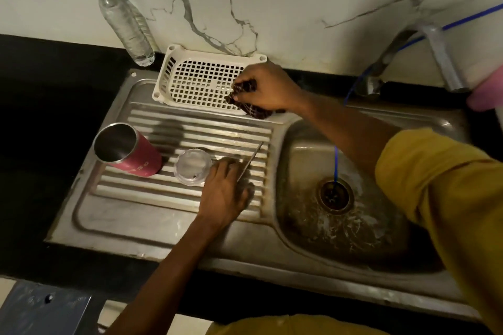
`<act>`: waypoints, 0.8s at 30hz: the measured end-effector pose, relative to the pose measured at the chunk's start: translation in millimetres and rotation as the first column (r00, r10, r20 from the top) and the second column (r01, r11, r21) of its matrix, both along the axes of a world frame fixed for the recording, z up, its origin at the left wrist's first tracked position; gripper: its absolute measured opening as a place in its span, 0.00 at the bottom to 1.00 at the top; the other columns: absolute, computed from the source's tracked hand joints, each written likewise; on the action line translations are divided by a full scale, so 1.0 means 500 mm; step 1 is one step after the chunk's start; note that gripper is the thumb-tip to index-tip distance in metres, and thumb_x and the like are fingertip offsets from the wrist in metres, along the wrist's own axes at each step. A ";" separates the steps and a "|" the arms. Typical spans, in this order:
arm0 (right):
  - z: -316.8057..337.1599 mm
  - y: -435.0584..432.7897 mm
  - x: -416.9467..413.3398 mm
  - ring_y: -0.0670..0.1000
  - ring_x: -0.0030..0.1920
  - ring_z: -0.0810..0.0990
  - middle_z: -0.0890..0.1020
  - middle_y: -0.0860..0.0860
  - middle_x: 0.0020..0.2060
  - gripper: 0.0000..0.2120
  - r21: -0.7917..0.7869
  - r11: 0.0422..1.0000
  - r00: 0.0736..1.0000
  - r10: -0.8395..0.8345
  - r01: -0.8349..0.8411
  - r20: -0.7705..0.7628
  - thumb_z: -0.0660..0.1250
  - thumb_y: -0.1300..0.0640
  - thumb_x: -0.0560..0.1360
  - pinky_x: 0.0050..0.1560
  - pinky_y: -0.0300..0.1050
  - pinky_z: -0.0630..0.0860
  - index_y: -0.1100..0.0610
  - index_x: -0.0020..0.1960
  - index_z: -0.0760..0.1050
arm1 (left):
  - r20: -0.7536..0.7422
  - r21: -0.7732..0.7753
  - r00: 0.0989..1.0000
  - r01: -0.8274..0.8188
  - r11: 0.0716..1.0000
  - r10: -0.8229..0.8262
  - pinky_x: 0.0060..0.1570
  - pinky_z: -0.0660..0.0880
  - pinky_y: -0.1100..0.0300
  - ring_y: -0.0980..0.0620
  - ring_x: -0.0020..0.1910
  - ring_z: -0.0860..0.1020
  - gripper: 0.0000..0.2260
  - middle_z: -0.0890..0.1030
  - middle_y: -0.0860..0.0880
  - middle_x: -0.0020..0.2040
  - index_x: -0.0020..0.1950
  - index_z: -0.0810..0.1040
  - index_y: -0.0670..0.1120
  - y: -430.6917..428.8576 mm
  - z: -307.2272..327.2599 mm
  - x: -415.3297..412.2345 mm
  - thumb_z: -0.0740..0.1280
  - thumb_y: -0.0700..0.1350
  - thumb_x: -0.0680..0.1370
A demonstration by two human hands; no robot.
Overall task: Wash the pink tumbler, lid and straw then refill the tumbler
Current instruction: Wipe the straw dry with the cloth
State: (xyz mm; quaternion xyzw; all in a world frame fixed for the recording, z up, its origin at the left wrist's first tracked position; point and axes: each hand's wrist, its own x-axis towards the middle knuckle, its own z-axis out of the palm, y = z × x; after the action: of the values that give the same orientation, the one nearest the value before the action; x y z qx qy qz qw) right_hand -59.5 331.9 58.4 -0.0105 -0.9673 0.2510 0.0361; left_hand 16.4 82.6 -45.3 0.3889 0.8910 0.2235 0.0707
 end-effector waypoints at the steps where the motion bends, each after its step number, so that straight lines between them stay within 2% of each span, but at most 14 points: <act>1: -0.001 -0.006 -0.044 0.49 0.55 0.79 0.84 0.49 0.56 0.20 0.000 1.000 1.000 0.006 -0.006 -0.002 0.73 0.43 0.73 0.64 0.55 0.73 0.50 0.62 0.81 | 0.007 -0.005 1.000 0.009 1.000 -0.009 0.63 0.73 0.47 0.40 0.63 0.73 0.26 0.75 0.40 0.65 0.68 0.75 0.43 0.006 -0.003 -0.007 0.70 0.53 0.74; 6: -0.029 -0.044 -0.220 0.51 0.60 0.79 0.83 0.51 0.58 0.19 -0.034 0.999 1.000 0.023 -0.023 -0.009 0.74 0.47 0.74 0.61 0.46 0.72 0.53 0.62 0.82 | 0.052 -0.056 0.999 -0.004 0.998 0.007 0.60 0.73 0.49 0.39 0.62 0.73 0.28 0.74 0.41 0.67 0.72 0.74 0.46 0.015 -0.012 -0.020 0.70 0.53 0.73; 12: -0.122 -0.070 -0.306 0.52 0.69 0.73 0.78 0.49 0.67 0.23 -0.039 0.998 0.990 -0.047 0.053 0.130 0.71 0.44 0.75 0.69 0.46 0.66 0.49 0.68 0.77 | 0.095 -0.044 0.994 -0.043 0.998 0.047 0.62 0.73 0.49 0.40 0.63 0.72 0.27 0.73 0.41 0.67 0.71 0.75 0.48 0.019 -0.008 -0.023 0.69 0.52 0.72; 16: -0.132 -0.069 -0.309 0.51 0.71 0.71 0.76 0.48 0.69 0.28 -0.041 0.997 0.989 -0.064 0.070 0.136 0.68 0.38 0.75 0.71 0.48 0.66 0.49 0.71 0.74 | 0.123 -0.004 0.990 -0.074 0.997 0.074 0.62 0.73 0.49 0.40 0.65 0.72 0.25 0.73 0.41 0.68 0.70 0.75 0.48 0.018 -0.013 -0.022 0.69 0.52 0.73; 19: -0.117 -0.058 -0.289 0.52 0.70 0.72 0.76 0.48 0.68 0.30 -0.025 0.997 0.992 -0.072 0.075 0.101 0.67 0.35 0.74 0.70 0.54 0.68 0.49 0.71 0.73 | 0.207 0.085 0.975 -0.099 0.991 0.080 0.62 0.75 0.49 0.41 0.65 0.73 0.24 0.73 0.41 0.68 0.71 0.74 0.47 0.013 -0.007 -0.013 0.68 0.53 0.76; 21: -0.103 -0.052 -0.272 0.52 0.67 0.74 0.78 0.48 0.66 0.27 0.015 0.996 0.995 -0.086 0.085 0.044 0.68 0.37 0.74 0.69 0.57 0.69 0.48 0.68 0.76 | 0.222 0.164 0.972 -0.119 0.979 0.081 0.61 0.75 0.50 0.43 0.63 0.75 0.22 0.75 0.43 0.66 0.69 0.75 0.46 0.002 0.005 -0.010 0.67 0.52 0.77; 24: -0.081 -0.050 -0.244 0.51 0.59 0.79 0.83 0.47 0.56 0.15 -0.011 0.992 0.990 -0.127 0.126 -0.065 0.68 0.43 0.74 0.63 0.57 0.75 0.47 0.58 0.82 | 0.219 0.310 0.967 -0.193 0.931 0.127 0.59 0.76 0.52 0.48 0.60 0.78 0.13 0.79 0.48 0.60 0.62 0.79 0.47 -0.031 0.034 -0.014 0.68 0.47 0.78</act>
State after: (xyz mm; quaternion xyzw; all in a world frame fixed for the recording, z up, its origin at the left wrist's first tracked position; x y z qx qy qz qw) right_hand -181.3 307.1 17.9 -0.0636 -0.9620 0.2518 0.0838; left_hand 9.6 67.1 -28.3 0.2973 0.8587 0.4110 0.0732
